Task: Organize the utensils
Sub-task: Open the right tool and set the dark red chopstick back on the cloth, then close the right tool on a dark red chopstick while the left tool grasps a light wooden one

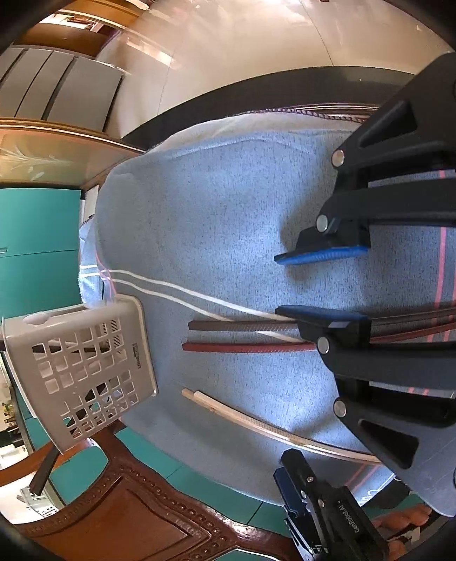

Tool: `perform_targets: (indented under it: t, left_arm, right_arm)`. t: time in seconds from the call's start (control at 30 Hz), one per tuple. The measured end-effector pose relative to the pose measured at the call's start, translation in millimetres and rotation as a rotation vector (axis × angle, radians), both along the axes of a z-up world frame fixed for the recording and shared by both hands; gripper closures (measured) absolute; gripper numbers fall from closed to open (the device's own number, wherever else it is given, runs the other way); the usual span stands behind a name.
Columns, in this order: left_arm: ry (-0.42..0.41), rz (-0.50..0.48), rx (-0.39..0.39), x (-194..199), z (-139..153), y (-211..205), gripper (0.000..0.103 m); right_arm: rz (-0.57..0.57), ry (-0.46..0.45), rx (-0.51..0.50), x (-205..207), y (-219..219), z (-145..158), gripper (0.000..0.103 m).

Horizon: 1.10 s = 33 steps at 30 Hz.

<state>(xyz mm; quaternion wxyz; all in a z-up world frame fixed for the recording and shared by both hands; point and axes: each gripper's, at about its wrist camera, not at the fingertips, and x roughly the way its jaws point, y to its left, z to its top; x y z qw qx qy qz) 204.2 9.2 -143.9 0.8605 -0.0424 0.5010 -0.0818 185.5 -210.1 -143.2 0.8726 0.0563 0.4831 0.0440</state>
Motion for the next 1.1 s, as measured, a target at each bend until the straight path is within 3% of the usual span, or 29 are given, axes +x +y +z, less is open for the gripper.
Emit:
perform_targets:
  t: [0.4, 0.53, 0.77, 0.9, 1.1]
  left_arm:
    - [-0.01, -0.024, -0.012, 0, -3, -6, 0.058]
    - [-0.026, -0.03, 0.051, 0, -5, -12, 0.056]
    - [-0.019, -0.027, 0.071, 4, -6, -13, 0.053]
    - [-0.034, -0.049, 0.146, 6, -7, -26, 0.053]
    - [-0.018, -0.034, 0.144, 30, -6, -25, 0.053]
  right_arm:
    - [0.058, 0.003, -0.008, 2, 17, -4, 0.078]
    - [0.064, 0.005, -0.016, 2, 21, -6, 0.076]
    - [0.075, -0.001, -0.068, 3, 29, -8, 0.074]
    - [0.084, -0.007, -0.12, 6, 37, -9, 0.074]
    - [0.101, -0.013, -0.165, 23, 43, -11, 0.074]
